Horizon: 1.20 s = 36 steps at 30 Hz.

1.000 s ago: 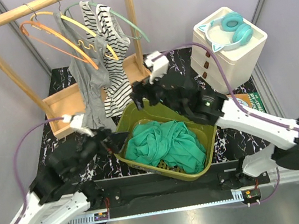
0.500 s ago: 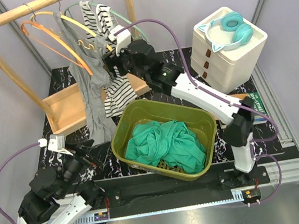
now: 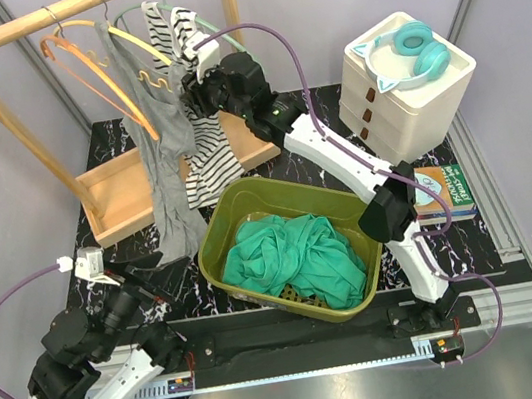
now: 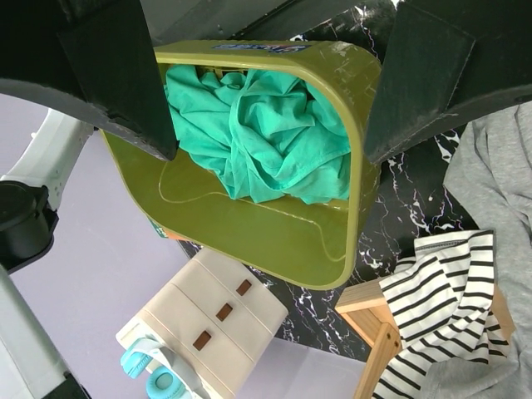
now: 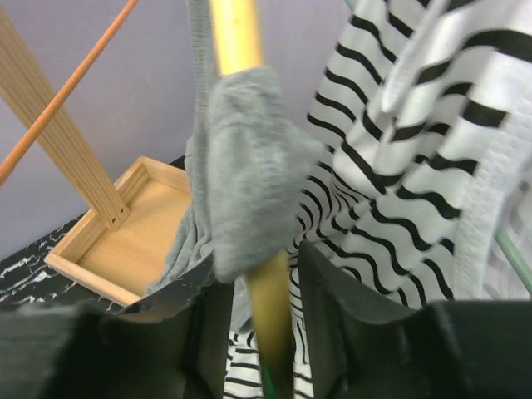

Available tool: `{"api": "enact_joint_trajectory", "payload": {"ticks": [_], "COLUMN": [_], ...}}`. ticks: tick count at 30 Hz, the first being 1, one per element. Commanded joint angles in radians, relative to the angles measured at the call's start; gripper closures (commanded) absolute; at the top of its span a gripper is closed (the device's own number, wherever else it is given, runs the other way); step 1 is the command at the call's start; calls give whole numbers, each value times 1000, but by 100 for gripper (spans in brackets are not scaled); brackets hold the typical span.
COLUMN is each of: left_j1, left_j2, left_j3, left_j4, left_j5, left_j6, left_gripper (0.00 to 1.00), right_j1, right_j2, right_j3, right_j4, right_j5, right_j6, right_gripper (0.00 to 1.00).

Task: Remove the tank top from the hanger

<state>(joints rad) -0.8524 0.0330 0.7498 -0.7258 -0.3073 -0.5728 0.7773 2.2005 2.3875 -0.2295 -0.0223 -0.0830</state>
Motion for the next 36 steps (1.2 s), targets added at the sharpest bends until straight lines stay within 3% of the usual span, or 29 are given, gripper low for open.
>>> {"api": "enact_joint_trajectory", "payload": {"ticks": [1, 5, 8, 10, 18, 30, 36], "left_j1": [-2, -2, 0, 0, 0, 0, 0], "left_j2": [-12, -18, -19, -16, 11, 22, 36], "left_j3": [5, -1, -3, -6, -15, -29, -33], "left_j4": [14, 12, 12, 14, 22, 29, 35], "left_j5": [7, 11, 17, 19, 14, 14, 14], "left_j6": [11, 8, 7, 5, 2, 1, -1], "left_gripper": [1, 1, 1, 1, 1, 1, 2], "right_j1": [-1, -1, 0, 0, 0, 0, 0], "right_j2": [28, 44, 31, 7, -123, -350, -389], "right_j3": [90, 122, 125, 122, 7, -338, -372], "right_j4": [22, 24, 25, 25, 61, 364, 380], "right_j5": [-166, -171, -169, -160, -139, -91, -99], "right_j6": [17, 51, 69, 77, 158, 229, 224], "right_gripper": [63, 83, 89, 100, 100, 100, 100]}}
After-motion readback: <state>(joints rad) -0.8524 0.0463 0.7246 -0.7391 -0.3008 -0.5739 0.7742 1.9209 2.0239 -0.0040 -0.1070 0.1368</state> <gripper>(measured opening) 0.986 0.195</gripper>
